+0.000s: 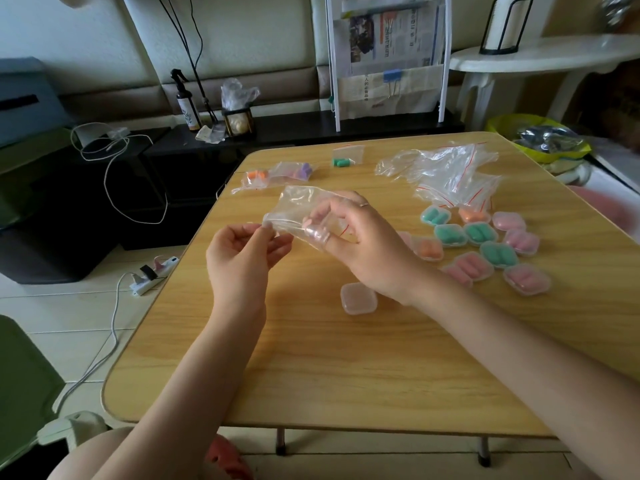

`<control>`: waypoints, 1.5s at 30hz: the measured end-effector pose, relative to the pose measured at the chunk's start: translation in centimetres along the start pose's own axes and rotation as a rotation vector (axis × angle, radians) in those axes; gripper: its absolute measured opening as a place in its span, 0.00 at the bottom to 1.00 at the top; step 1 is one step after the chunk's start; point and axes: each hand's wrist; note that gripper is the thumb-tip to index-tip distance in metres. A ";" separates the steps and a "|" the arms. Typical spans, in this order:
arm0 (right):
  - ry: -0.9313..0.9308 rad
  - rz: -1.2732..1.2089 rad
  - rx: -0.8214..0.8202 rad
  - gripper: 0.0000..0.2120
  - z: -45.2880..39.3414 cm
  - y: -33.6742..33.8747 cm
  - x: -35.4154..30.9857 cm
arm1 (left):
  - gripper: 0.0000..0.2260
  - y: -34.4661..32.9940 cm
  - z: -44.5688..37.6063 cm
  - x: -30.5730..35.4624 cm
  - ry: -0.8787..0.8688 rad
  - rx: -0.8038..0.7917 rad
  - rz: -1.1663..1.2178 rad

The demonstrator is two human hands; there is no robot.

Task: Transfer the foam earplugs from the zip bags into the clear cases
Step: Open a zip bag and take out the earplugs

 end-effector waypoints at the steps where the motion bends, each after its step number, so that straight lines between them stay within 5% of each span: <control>1: 0.004 -0.013 -0.024 0.03 0.0 0.1 0.0 | 0.04 0.1 -0.2 0.0 -0.008 0.025 0.009; 5: 0.006 -0.057 -0.063 0.05 0.1 0.1 0.0 | 0.05 0.5 -0.4 -0.5 -0.027 0.076 -0.005; 10: -0.115 -0.390 0.114 0.02 -0.4 1.1 -0.1 | 0.04 1.2 -0.9 -0.2 -0.065 0.171 -0.025; 18: -0.072 -0.316 0.027 0.03 -0.4 0.7 0.3 | 0.05 0.6 0.3 -0.1 -0.107 0.002 -0.069; 23: -0.074 -0.155 0.306 0.05 -1.6 3.2 1.7 | 0.16 0.0 0.8 -0.5 -0.200 -0.228 -0.401; 25: -0.103 0.005 0.481 0.09 -2.3 5.3 2.8 | 0.19 -0.4 1.4 -0.9 -0.296 -0.433 -0.552; 28: -0.193 0.235 0.464 0.10 -2.5 7.1 5.1 | 0.17 -0.7 2.3 -1.2 -0.323 -0.793 -0.797; 32: -0.324 0.481 0.471 0.09 -2.3 7.4 6.7 | 0.20 -0.8 2.4 -1.5 -0.386 -0.958 -0.991; 36: -0.295 0.721 0.497 0.08 -2.1 7.5 6.2 | 0.17 -0.6 2.2 -1.7 -0.430 -0.937 -1.011; 39: -0.163 0.370 0.502 0.07 -1.9 7.0 5.9 | 0.15 -0.6 2.4 -1.8 -0.462 -0.827 -0.946; 45: -0.205 -0.244 0.164 0.09 -1.6 4.4 3.6 | 0.19 -0.6 1.9 -1.2 -0.389 -0.500 -0.712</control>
Point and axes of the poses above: each hand's wrist, its own z-axis away from the middle knuckle, its own y-axis out of the back of the hand, x = y × z, and after that the axes turned 1 degree about z, right-handed
